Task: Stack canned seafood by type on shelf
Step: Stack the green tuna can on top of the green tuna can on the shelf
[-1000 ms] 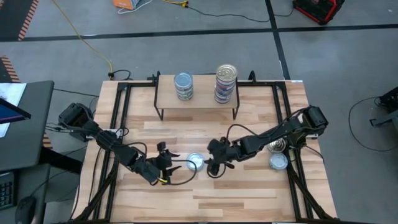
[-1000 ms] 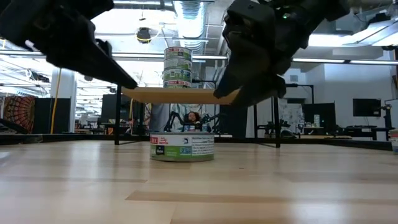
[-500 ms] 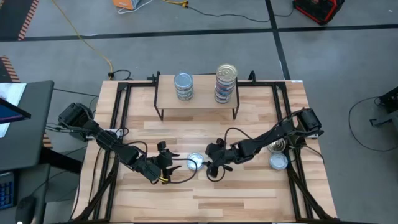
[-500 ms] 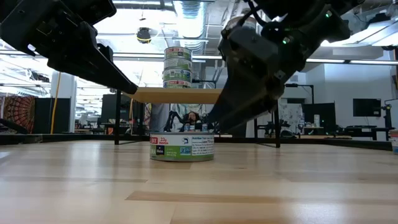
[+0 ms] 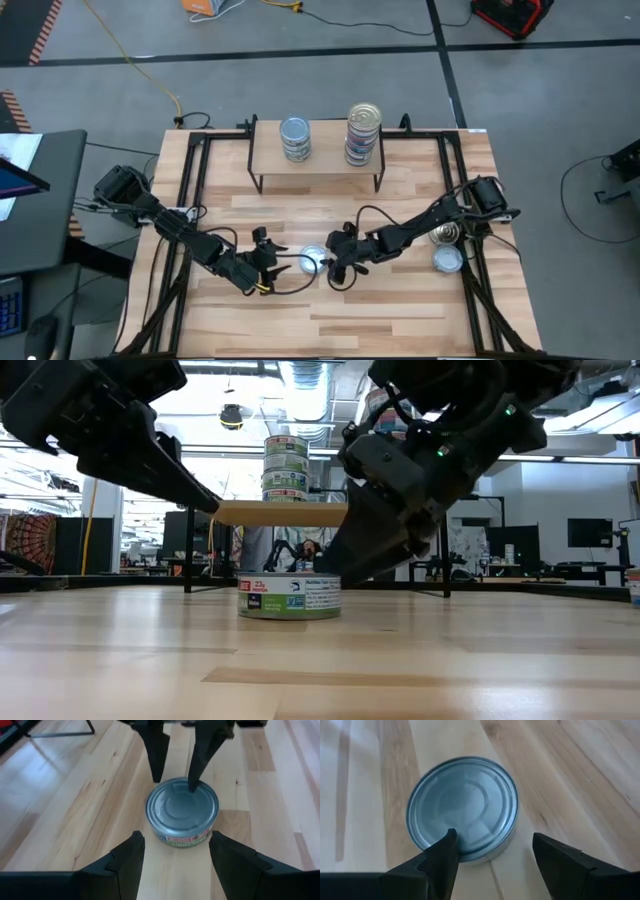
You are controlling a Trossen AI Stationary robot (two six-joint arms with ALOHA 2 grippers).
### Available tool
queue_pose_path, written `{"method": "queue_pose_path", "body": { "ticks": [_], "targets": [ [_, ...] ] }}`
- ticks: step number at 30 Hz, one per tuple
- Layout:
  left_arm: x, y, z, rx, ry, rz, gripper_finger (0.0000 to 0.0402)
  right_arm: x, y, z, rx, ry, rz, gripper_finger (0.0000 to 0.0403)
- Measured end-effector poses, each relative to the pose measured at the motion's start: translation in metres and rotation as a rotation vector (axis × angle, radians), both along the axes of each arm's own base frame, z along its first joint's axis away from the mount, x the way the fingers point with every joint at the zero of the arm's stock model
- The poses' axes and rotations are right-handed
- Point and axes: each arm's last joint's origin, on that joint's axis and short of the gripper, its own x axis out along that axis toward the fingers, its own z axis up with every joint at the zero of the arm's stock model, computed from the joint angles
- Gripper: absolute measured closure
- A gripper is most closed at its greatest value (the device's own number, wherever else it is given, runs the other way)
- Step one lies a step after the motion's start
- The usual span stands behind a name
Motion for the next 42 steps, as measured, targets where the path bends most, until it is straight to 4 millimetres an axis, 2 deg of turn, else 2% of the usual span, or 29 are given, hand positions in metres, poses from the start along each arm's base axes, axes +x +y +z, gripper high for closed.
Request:
{"method": "queue_pose_path", "body": {
  "ticks": [19,22,25,31,37,42],
  "targets": [
    [-0.001,-0.001,-0.002,-0.081,0.024,-0.013,0.0189,-0.025,0.016,-0.008,-0.143,0.2,-0.008,0.0127],
    [-0.001,-0.001,-0.002,-0.07,0.026,-0.017,0.0189,-0.03,0.02,0.0,-0.165,0.186,0.001,0.0127],
    [0.0,-0.001,-0.002,-0.06,0.024,-0.019,0.0189,-0.035,0.019,0.016,-0.154,0.159,0.013,0.0127],
    [0.0,0.0,-0.002,-0.06,0.02,-0.014,0.0189,-0.044,0.034,0.041,-0.22,0.094,0.164,0.0127],
    [0.0,0.0,-0.001,-0.054,0.021,-0.018,0.0189,-0.048,0.061,0.039,-0.391,0.053,0.409,0.0127],
    [0.001,0.0,-0.001,-0.032,0.017,-0.03,0.0189,-0.046,0.07,0.025,-0.543,0.062,0.478,0.0127]
  ]
}}
